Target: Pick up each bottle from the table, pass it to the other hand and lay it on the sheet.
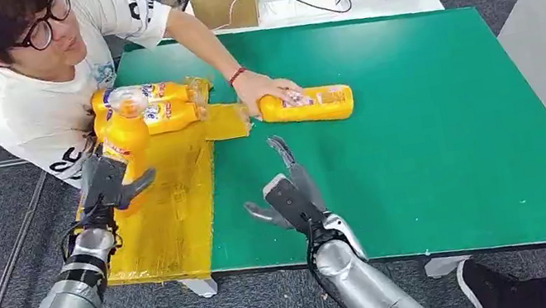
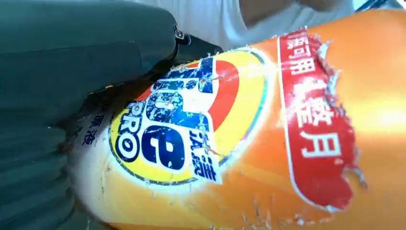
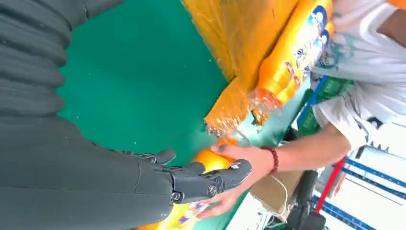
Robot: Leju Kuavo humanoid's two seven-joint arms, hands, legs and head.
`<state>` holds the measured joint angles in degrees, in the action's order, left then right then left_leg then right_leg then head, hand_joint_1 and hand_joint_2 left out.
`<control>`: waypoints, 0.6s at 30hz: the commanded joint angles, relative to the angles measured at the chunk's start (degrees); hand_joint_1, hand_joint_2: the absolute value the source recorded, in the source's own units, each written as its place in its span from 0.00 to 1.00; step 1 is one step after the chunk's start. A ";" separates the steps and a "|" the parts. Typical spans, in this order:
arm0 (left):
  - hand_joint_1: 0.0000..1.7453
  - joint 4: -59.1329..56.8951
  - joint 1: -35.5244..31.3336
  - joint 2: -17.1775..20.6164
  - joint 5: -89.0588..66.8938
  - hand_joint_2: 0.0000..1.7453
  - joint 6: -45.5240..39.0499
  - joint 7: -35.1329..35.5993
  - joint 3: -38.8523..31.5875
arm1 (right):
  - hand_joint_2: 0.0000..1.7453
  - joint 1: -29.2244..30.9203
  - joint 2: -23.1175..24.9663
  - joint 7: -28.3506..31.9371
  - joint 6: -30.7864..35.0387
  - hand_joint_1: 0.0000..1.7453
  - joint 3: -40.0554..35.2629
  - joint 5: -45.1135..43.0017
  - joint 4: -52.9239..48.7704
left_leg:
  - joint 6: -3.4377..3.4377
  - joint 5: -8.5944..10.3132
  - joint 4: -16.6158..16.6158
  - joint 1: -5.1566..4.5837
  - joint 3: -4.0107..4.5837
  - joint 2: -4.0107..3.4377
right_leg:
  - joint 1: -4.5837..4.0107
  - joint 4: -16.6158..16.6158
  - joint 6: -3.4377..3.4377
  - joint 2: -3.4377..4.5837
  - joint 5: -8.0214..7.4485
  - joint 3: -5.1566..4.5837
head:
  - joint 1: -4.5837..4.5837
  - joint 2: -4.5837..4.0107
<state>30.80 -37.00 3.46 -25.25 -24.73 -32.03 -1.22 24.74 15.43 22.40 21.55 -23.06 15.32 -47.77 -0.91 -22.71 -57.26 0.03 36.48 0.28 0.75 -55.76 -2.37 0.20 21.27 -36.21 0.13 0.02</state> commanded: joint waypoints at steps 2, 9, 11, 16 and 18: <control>1.00 -11.01 -5.58 4.06 -13.41 1.00 -6.17 6.13 4.39 | 1.00 0.87 -1.24 0.65 -0.35 0.00 1.74 -1.10 -1.19 | 0.04 -0.12 -0.04 0.05 -0.20 0.05 | -0.06 -0.01 0.07 -0.08 0.13 0.24 | 0.00 -0.02; 1.00 -14.91 -4.09 9.07 -35.91 1.00 -3.87 12.31 18.65 | 1.00 2.18 -1.38 1.26 -2.80 0.00 1.04 -1.83 -0.83 | 0.08 -0.16 -0.01 0.02 -0.28 -0.15 | -0.04 -0.02 0.10 0.10 0.12 0.25 | 0.02 -0.02; 1.00 -15.34 -4.03 8.86 -37.97 1.00 -3.15 13.79 19.92 | 1.00 1.98 -1.42 1.30 -3.14 0.00 0.86 -1.88 -1.42 | 0.10 -0.28 -0.05 0.07 -0.44 -0.16 | -0.09 -0.07 0.14 0.08 0.25 0.41 | 0.00 -0.02; 1.00 -16.52 -4.59 7.24 -40.76 1.00 9.87 13.22 22.21 | 1.00 1.21 -1.94 0.28 -3.84 0.00 0.21 -1.37 -3.43 | 0.05 -0.20 -0.05 0.08 -0.30 -0.03 | -0.10 -0.02 0.07 -0.04 0.19 0.33 | 0.02 -0.02; 1.00 -16.63 -4.47 6.99 -41.16 1.00 13.92 13.03 22.50 | 1.00 1.04 -2.15 -0.13 -4.33 0.00 0.21 -1.24 -3.78 | 0.03 -0.08 0.02 0.03 -0.19 0.05 | -0.03 0.02 0.05 -0.10 0.11 0.21 | 0.00 -0.02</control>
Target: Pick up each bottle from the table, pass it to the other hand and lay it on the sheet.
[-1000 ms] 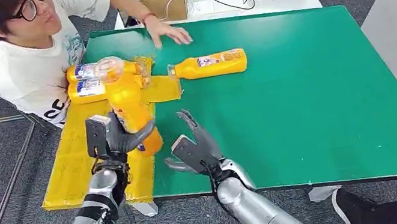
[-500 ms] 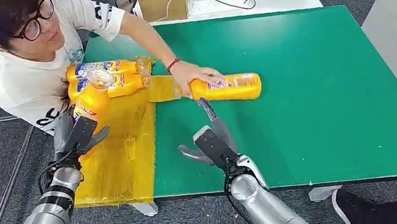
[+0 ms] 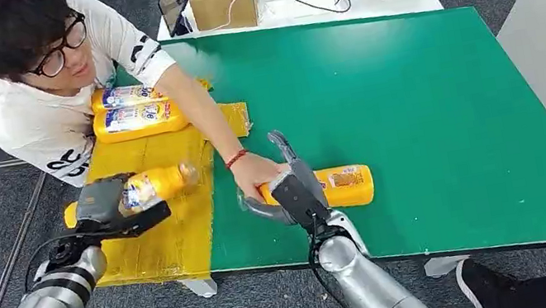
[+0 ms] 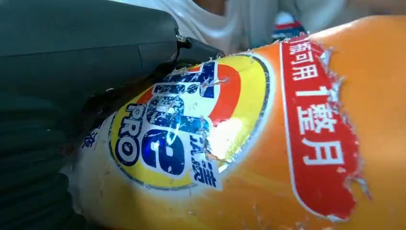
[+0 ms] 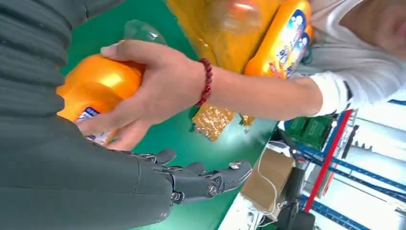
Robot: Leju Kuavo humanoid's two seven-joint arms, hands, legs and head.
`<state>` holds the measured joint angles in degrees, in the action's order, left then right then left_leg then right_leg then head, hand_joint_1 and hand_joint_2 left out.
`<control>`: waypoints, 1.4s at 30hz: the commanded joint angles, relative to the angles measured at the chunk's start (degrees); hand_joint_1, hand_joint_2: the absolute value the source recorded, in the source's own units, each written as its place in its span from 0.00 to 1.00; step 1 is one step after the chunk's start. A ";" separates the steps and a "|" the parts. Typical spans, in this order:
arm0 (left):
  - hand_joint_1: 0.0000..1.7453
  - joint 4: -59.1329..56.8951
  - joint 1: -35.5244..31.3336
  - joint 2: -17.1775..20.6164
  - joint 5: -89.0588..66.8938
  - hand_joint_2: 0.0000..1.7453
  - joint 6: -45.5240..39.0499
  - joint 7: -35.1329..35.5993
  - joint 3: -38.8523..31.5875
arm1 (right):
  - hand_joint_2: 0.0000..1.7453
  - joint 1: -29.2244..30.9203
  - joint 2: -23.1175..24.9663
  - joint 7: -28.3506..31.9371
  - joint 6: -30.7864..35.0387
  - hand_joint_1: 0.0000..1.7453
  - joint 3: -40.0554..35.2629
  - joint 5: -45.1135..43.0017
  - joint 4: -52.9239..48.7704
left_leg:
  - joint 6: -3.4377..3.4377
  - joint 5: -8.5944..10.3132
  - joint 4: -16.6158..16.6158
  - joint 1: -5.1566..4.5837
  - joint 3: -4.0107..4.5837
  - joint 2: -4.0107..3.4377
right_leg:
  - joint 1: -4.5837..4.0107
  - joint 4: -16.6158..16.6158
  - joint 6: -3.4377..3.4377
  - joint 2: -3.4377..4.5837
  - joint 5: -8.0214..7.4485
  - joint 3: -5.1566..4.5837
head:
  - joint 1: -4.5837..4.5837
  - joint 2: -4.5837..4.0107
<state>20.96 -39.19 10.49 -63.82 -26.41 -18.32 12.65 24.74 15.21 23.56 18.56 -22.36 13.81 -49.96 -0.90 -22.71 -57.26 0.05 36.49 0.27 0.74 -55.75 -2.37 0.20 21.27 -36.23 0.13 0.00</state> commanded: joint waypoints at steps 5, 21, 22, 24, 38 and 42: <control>1.00 -6.79 -1.82 -0.16 -2.15 1.00 19.05 -1.93 8.39 | 1.00 1.18 -1.96 -1.46 -2.06 0.00 -0.49 0.34 -1.27 | 0.04 -0.13 0.10 -0.03 -0.50 0.03 | 0.03 0.05 0.08 0.02 0.13 0.55 | 0.00 0.00; 0.00 -3.66 3.34 -2.66 5.40 1.00 2.21 -4.98 -1.72 | 1.00 2.28 -5.77 -9.52 7.23 0.00 -6.07 16.29 5.05 | 0.02 -0.06 0.11 -0.05 -0.61 0.16 | 0.05 0.09 0.06 -0.02 0.10 0.65 | 0.00 0.02; 0.00 -3.37 3.50 -2.93 6.72 1.00 1.74 -5.91 -3.05 | 1.00 2.28 -6.68 -10.11 7.15 0.00 -5.94 17.16 5.82 | 0.03 -0.10 0.11 -0.03 -0.70 0.15 | 0.02 0.12 0.08 -0.03 0.12 0.77 | 0.00 0.00; 0.00 -2.98 3.79 -3.58 9.51 1.00 2.17 -8.09 -5.73 | 1.00 2.48 -8.24 -11.18 7.30 0.00 -4.97 18.74 7.39 | 0.02 -0.08 0.15 -0.03 -0.74 0.24 | 0.02 0.17 0.08 -0.12 0.12 0.86 | 0.00 0.00; 0.00 -1.62 4.46 -5.11 15.10 1.00 2.40 -13.50 -11.47 | 1.00 3.98 -10.74 -14.45 4.83 0.00 -3.26 23.39 9.94 | 0.02 -0.12 0.05 -0.05 -0.66 0.19 | 0.02 0.04 0.08 -0.10 0.15 0.74 | 0.02 0.00; 0.00 0.97 4.61 -6.98 23.04 1.00 5.42 -20.15 -18.05 | 1.00 4.39 -12.34 -15.88 2.05 0.00 -1.98 27.41 10.97 | -0.02 0.00 0.05 -0.07 -0.45 0.34 | 0.06 0.06 0.02 -0.22 0.09 0.56 | 0.00 0.00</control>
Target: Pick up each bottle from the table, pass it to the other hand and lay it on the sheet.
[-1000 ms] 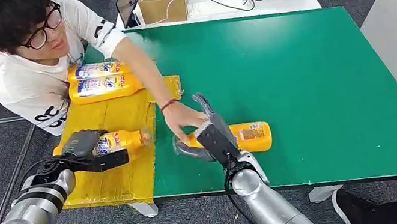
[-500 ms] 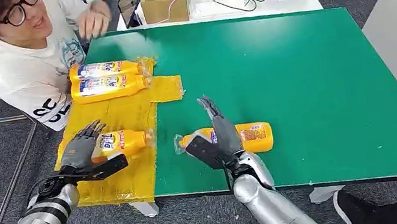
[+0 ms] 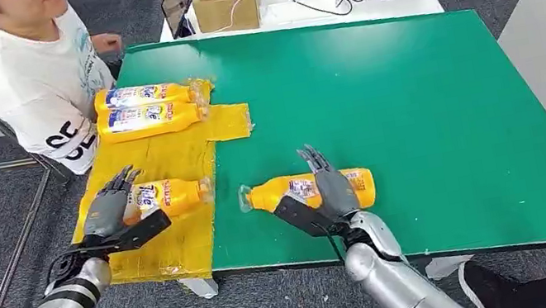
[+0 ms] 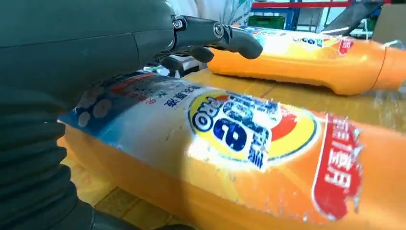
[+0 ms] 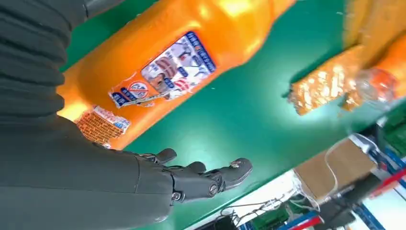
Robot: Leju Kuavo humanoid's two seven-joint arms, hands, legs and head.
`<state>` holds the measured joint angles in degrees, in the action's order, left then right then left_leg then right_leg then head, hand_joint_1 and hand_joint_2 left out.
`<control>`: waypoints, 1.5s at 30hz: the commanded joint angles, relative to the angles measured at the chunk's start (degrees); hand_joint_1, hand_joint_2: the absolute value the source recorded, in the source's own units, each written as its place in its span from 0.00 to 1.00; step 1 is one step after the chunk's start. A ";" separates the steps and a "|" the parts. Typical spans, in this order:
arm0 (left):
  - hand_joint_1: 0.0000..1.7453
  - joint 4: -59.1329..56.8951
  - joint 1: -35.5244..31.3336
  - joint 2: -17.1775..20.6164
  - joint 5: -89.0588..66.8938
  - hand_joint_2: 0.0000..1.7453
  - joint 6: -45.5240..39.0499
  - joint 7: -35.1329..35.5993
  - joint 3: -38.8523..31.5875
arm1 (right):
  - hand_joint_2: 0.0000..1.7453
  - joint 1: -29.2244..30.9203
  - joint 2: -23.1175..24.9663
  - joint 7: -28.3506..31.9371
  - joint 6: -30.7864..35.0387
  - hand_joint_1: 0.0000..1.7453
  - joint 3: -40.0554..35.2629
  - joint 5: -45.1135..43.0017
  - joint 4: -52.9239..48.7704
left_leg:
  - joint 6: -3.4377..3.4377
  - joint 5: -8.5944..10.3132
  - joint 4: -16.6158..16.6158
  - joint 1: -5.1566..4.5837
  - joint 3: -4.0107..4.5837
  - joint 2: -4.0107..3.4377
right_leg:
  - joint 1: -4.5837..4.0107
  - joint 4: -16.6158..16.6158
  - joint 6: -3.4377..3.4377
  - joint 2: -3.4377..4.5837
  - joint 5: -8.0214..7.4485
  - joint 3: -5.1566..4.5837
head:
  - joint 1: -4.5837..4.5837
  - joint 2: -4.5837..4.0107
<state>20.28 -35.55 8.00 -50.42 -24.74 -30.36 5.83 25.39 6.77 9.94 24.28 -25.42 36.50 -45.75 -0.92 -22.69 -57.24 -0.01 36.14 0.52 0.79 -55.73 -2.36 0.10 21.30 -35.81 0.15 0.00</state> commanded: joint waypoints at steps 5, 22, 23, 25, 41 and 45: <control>0.00 11.07 3.03 -6.16 23.73 1.00 13.72 -9.64 -14.33 | 1.00 3.66 -5.60 -4.98 -6.43 0.00 1.29 9.30 6.40 | 0.02 -0.11 -0.04 0.00 -0.14 0.11 | -0.03 0.02 0.05 -0.15 0.13 0.24 | -0.02 0.02; 0.00 14.99 1.62 -12.14 37.39 1.00 36.98 -9.60 -15.31 | 1.00 15.71 -8.74 -12.95 -22.28 0.14 -4.50 18.18 20.61 | -0.02 -0.06 -0.08 -0.05 0.00 -0.06 | 0.00 -0.03 0.01 -0.07 0.03 0.03 | 0.02 0.00; 0.00 15.39 1.70 -12.71 37.71 1.00 37.70 -9.45 -14.99 | 1.00 16.44 -8.62 -12.60 -23.42 0.92 -4.50 17.97 21.37 | 0.01 -0.11 -0.11 -0.01 -0.08 0.00 | -0.05 -0.04 0.05 -0.15 0.10 0.14 | 0.00 0.00; 0.00 16.45 1.96 -13.50 37.82 1.00 39.11 -8.99 -13.42 | 1.00 17.52 -8.18 -11.06 -26.12 0.92 -4.26 16.89 23.24 | -0.01 -0.07 -0.12 -0.02 -0.07 -0.02 | -0.04 -0.05 0.03 -0.20 0.08 0.12 | -0.02 0.00; 0.00 14.54 0.21 -14.38 40.95 1.00 34.84 -5.73 -9.93 | 1.00 9.86 -3.38 2.02 -15.85 1.00 7.26 -0.01 16.29 | -0.01 -0.10 -0.02 0.06 -0.27 -0.07 | -0.12 0.07 0.08 -0.12 0.10 0.31 | -0.02 0.00; 0.00 14.67 0.32 -14.85 41.47 1.00 32.60 -4.46 -9.19 | 1.00 4.74 -0.65 4.96 -7.09 1.00 10.68 -4.02 6.95 | 0.01 -0.11 -0.06 0.02 -0.13 -0.17 | -0.08 0.00 0.06 -0.05 0.07 0.14 | 0.00 0.00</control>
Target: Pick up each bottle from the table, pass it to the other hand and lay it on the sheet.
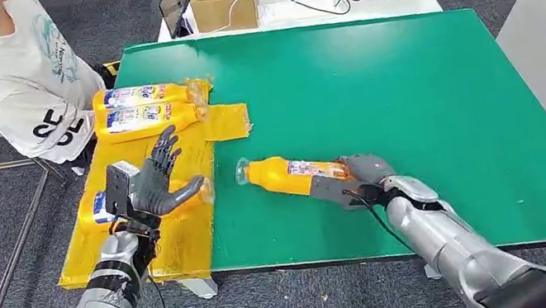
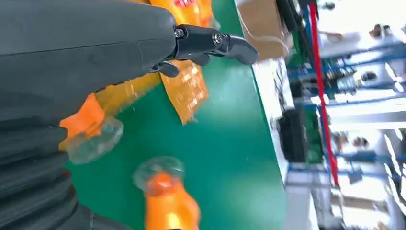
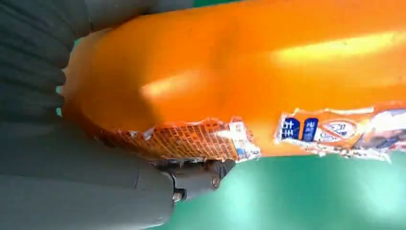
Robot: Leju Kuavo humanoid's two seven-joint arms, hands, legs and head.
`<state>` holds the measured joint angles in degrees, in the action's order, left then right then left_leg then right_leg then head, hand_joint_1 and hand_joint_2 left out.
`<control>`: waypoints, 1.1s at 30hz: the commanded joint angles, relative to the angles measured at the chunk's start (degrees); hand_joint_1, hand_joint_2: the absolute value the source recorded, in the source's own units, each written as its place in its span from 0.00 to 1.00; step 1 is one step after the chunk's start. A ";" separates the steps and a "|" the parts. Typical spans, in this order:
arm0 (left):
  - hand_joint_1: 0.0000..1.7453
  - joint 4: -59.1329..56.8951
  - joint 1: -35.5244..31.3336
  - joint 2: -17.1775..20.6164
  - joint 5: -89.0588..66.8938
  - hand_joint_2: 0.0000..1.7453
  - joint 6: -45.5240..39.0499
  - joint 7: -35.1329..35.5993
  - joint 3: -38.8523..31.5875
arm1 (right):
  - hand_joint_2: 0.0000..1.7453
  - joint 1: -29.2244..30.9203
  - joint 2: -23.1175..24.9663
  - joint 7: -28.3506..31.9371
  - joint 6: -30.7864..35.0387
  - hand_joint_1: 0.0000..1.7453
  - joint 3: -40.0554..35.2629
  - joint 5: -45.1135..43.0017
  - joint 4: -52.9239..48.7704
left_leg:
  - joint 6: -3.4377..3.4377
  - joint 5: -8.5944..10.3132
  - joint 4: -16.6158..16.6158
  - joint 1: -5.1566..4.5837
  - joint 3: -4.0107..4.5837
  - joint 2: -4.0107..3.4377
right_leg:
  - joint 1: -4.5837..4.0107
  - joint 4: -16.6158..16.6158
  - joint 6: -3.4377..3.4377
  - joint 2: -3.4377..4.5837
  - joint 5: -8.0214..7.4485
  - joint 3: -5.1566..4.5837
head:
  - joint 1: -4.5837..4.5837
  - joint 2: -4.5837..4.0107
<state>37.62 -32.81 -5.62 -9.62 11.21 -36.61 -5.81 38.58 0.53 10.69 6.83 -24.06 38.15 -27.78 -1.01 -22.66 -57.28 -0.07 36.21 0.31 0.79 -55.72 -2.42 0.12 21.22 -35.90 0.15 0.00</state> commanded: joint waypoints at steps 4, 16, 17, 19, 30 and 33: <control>0.00 -3.13 -2.28 -1.64 3.65 1.00 -1.20 3.11 2.83 | 1.00 -11.91 8.19 7.05 12.52 1.00 12.12 -12.46 -17.75 | 0.09 -0.16 -0.06 0.08 -0.03 0.05 | -0.08 -0.07 0.11 -0.06 0.18 0.05 | 0.00 0.00; 0.00 -1.27 -1.90 -3.80 3.59 1.00 -2.49 2.96 6.59 | 1.00 -11.33 13.11 10.64 13.19 1.00 11.02 -20.10 -17.77 | 0.07 -0.09 -0.03 0.03 0.15 0.07 | -0.03 -0.05 0.08 -0.06 0.12 -0.12 | 0.00 0.02; 0.00 -0.81 -1.77 -4.11 4.12 1.00 -1.69 3.22 6.81 | 1.00 -10.79 13.49 10.56 13.27 1.00 10.61 -20.17 -16.90 | 0.10 -0.19 -0.09 0.06 0.03 0.04 | -0.06 -0.10 0.12 -0.04 0.21 0.00 | 0.00 0.02; 0.00 0.21 -1.38 -4.75 4.79 1.00 -1.17 4.00 7.48 | 1.00 -9.77 14.04 10.48 13.85 1.00 9.48 -19.95 -15.06 | 0.07 -0.11 -0.05 0.03 0.16 0.02 | -0.03 -0.07 0.08 -0.02 0.12 -0.14 | 0.00 0.00; 0.00 12.99 3.20 -7.79 13.89 1.00 4.77 11.93 18.36 | 1.00 -6.89 17.40 8.60 13.50 1.00 1.50 -18.14 -7.24 | 0.07 -0.19 -0.07 0.05 0.11 -0.03 | -0.05 -0.08 0.09 0.03 0.18 -0.07 | 0.00 0.00; 0.00 14.13 3.37 -7.27 14.89 1.00 4.32 12.97 19.20 | 1.00 -6.62 17.41 9.09 13.62 1.00 1.33 -18.41 -6.39 | 0.08 -0.15 -0.03 0.06 0.15 -0.01 | -0.06 -0.03 0.10 0.01 0.14 -0.11 | 0.00 0.00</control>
<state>46.76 -29.49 -13.25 3.59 15.93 -25.31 6.98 27.54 17.53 19.89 20.39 -19.02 20.00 -42.64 -1.00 -22.66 -57.28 -0.07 36.61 0.38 0.81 -55.73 -2.41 0.11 21.23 -36.25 0.15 0.00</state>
